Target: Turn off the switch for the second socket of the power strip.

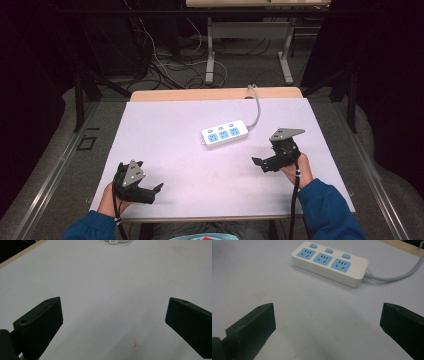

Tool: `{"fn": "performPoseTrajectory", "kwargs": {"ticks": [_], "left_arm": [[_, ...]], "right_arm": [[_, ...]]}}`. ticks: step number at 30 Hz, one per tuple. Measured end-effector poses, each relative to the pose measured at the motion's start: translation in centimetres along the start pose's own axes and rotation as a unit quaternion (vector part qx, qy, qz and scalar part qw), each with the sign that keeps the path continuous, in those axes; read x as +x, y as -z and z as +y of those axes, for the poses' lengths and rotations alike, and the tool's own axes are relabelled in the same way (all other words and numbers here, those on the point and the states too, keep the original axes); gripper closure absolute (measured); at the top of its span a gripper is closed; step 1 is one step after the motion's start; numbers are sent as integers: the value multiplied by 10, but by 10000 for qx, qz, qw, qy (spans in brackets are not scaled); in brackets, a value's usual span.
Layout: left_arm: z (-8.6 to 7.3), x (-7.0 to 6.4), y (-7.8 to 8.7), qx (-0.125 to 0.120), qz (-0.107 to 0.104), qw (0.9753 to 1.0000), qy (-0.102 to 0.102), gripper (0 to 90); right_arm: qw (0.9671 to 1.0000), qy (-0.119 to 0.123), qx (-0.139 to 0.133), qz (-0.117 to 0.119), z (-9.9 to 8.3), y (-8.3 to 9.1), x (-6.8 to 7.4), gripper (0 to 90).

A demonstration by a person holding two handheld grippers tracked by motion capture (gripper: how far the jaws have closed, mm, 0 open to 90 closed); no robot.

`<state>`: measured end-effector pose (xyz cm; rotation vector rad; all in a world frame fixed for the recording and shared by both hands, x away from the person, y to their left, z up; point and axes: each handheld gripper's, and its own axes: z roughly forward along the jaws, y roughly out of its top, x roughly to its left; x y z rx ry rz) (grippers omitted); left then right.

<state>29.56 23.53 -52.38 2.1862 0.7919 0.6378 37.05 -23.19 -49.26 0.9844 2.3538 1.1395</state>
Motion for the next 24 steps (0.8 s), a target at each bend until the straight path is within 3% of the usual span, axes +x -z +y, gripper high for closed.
{"fn": "performPoseTrajectory", "kwargs": {"ticks": [24], "left_arm": [[0, 0, 0, 27, -15, 10000, 8, 8]], "right_arm": [[9998, -86, 130, -157, -34, 24, 8, 4]]}}
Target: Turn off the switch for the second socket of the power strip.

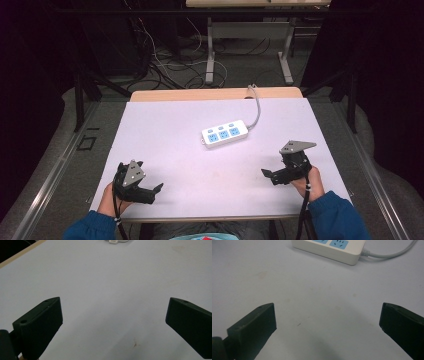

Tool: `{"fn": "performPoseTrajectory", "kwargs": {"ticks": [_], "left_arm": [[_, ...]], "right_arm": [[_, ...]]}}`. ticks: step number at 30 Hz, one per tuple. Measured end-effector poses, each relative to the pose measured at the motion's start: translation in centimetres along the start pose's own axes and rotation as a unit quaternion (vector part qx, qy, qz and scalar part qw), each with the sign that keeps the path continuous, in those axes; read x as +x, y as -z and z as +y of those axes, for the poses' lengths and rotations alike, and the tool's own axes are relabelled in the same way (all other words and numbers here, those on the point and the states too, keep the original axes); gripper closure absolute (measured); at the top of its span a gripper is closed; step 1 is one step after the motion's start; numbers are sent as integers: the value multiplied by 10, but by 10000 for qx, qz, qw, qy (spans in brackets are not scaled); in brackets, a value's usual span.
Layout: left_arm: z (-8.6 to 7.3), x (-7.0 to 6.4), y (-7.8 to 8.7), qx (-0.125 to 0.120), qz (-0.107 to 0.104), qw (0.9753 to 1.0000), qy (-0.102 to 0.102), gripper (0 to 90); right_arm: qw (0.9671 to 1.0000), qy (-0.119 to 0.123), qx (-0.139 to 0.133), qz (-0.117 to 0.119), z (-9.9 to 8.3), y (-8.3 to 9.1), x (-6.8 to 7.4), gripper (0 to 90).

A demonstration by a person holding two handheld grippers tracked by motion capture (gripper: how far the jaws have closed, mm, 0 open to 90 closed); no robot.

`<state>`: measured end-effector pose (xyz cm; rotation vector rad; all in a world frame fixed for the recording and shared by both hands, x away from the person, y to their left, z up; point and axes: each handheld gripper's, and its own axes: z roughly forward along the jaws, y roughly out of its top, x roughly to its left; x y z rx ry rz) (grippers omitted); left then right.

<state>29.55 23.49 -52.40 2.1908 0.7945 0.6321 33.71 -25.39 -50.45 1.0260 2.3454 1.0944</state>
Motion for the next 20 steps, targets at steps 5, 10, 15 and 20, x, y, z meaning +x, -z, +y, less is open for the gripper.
{"fn": "performPoseTrajectory", "kwargs": {"ticks": [5, 10, 15, 20], "left_arm": [[0, 0, 0, -2, 18, 10000, -21, 10], [0, 0, 0, -2, 2, 10000, -4, 10], [0, 0, 0, -2, 10, 10000, -16, 9], [0, 1, -1, 82, -23, 9999, 57, 9]], "right_arm": [[10000, -35, 34, -18, -6, 3, 3, 2], [10000, 2, 20, -52, -13, 7, 6, 2], [10000, 33, 10, -56, -19, 12, 11, 0], [9999, 68, -104, -38, -23, 14, 13, 0]]}}
